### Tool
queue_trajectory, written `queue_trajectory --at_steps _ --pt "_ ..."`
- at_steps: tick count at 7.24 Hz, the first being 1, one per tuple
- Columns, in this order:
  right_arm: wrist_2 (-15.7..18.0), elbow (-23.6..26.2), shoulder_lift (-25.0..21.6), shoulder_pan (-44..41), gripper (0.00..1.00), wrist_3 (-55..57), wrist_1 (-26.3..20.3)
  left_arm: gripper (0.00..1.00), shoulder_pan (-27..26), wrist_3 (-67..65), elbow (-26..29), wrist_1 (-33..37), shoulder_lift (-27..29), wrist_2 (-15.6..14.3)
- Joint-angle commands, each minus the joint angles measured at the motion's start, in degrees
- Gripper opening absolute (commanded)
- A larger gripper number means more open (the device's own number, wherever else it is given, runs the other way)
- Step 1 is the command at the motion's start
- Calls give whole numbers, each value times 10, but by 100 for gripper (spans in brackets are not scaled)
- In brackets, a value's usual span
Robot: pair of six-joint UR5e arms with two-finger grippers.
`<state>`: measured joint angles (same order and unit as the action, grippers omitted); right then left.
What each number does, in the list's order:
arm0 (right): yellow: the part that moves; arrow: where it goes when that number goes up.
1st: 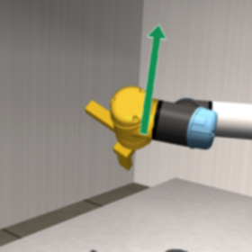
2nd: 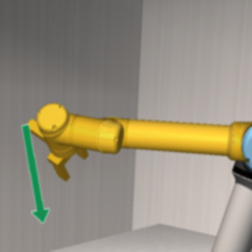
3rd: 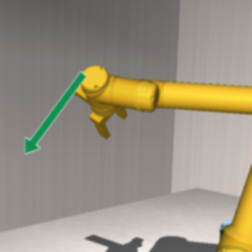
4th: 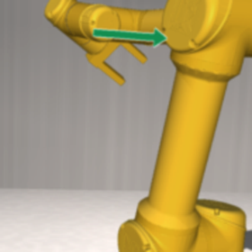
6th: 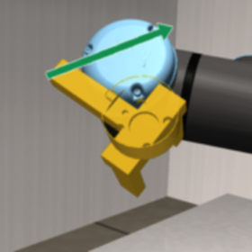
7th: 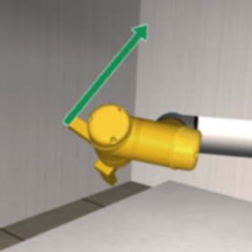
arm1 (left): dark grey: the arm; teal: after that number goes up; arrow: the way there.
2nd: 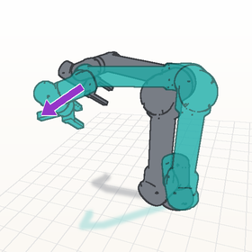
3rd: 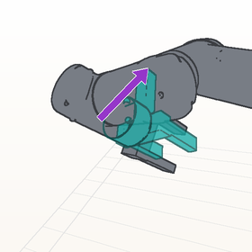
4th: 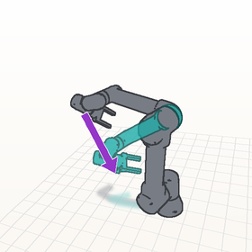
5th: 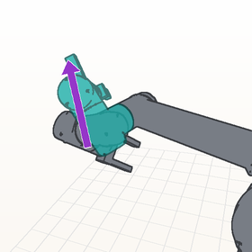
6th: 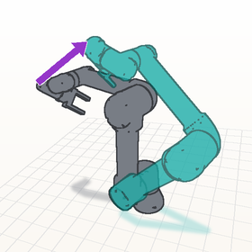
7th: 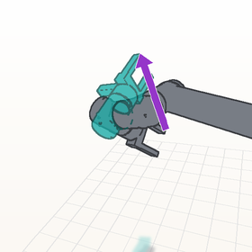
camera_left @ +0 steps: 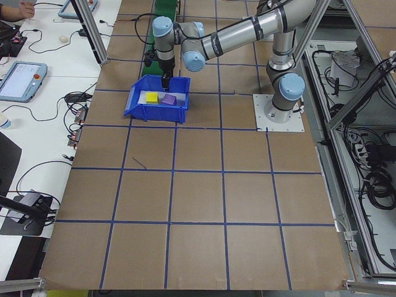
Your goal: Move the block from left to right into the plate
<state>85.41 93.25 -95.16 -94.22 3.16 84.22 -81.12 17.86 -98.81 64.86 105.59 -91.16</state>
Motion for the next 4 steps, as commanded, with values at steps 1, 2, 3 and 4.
queue_trajectory --at_steps 1,2,3,4 --pt "1 0 0 3 100 -2 0 99 17 10 -10 -29 22 1" --pt "1 0 1 5 100 -2 0 99 20 10 -10 -31 27 1" --pt "3 0 1 6 100 -2 0 99 20 7 -14 -33 37 5" --pt "1 1 1 5 100 -2 0 98 20 6 -16 -36 49 5"
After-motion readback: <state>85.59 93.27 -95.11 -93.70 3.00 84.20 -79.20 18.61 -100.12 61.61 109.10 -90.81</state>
